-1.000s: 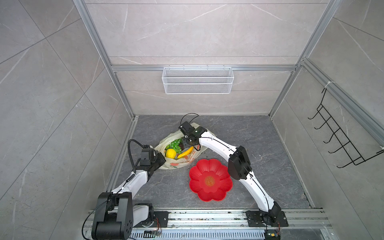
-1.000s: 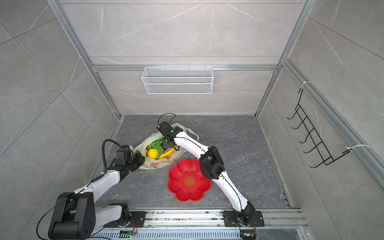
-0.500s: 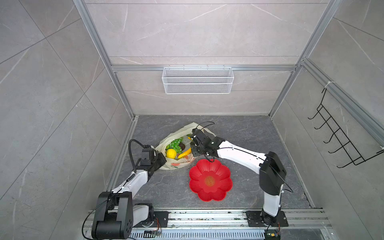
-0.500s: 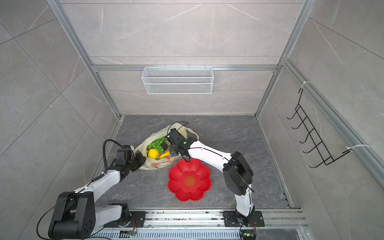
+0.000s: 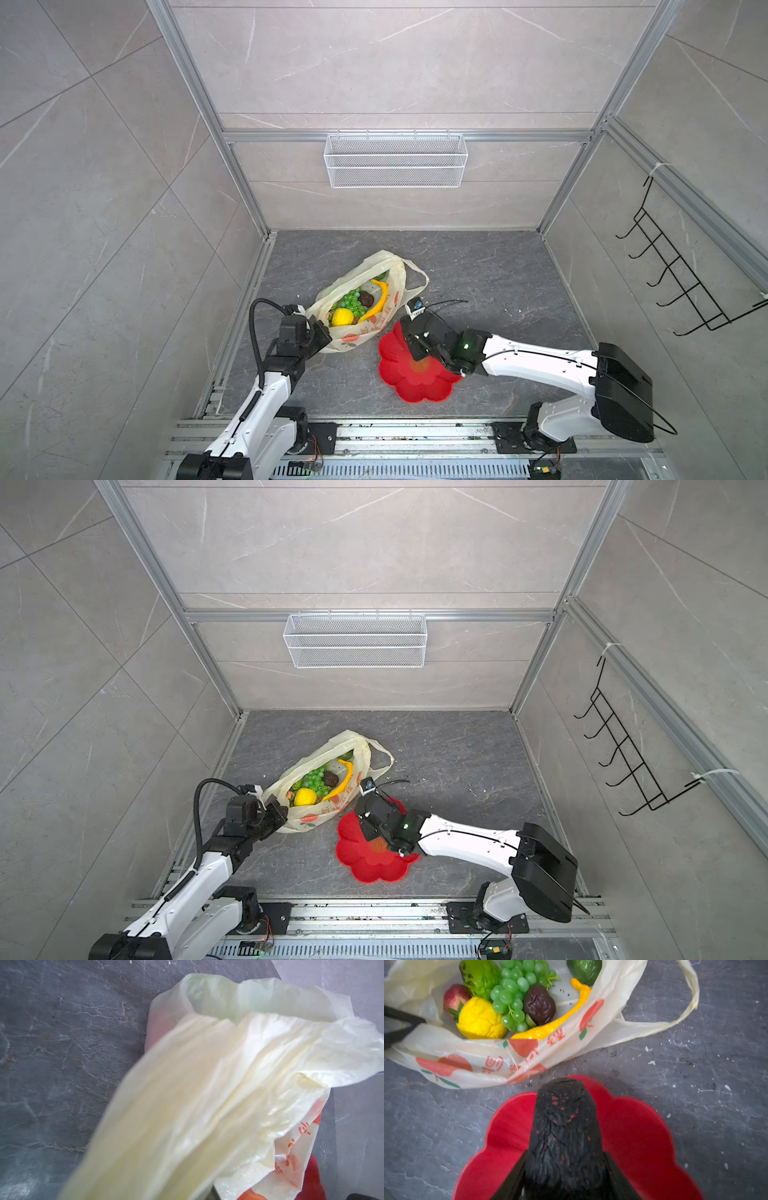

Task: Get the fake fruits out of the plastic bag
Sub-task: 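Carry the dark avocado with the right gripper over the red plate and lower it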

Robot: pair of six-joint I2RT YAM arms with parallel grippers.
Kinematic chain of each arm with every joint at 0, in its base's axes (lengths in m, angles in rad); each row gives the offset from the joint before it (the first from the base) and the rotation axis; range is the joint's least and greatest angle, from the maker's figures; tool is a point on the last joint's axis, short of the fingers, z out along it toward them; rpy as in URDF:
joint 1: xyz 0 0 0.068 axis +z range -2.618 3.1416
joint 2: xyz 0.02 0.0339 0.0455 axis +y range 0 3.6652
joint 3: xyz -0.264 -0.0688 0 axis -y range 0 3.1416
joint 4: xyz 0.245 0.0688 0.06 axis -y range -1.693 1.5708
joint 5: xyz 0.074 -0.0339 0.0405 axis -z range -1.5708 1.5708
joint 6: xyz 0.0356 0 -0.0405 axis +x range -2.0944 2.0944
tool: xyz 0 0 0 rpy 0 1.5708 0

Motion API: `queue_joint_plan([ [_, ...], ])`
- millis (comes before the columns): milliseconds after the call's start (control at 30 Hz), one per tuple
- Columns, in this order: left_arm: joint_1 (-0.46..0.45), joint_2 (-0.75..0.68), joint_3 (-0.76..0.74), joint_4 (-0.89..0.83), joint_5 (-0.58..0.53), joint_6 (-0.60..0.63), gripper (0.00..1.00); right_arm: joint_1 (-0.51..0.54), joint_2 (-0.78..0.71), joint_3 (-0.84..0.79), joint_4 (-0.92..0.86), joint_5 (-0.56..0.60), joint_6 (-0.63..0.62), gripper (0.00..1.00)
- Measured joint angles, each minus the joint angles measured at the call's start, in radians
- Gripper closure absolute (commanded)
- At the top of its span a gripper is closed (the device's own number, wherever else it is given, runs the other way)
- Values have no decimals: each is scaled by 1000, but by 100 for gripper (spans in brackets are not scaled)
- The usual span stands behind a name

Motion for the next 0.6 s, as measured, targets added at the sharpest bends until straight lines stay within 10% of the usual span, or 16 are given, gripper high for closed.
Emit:
queue_joint_plan([
  [600, 0, 161, 45, 71, 58, 91, 100, 119, 111, -188, 392, 229, 10, 64],
])
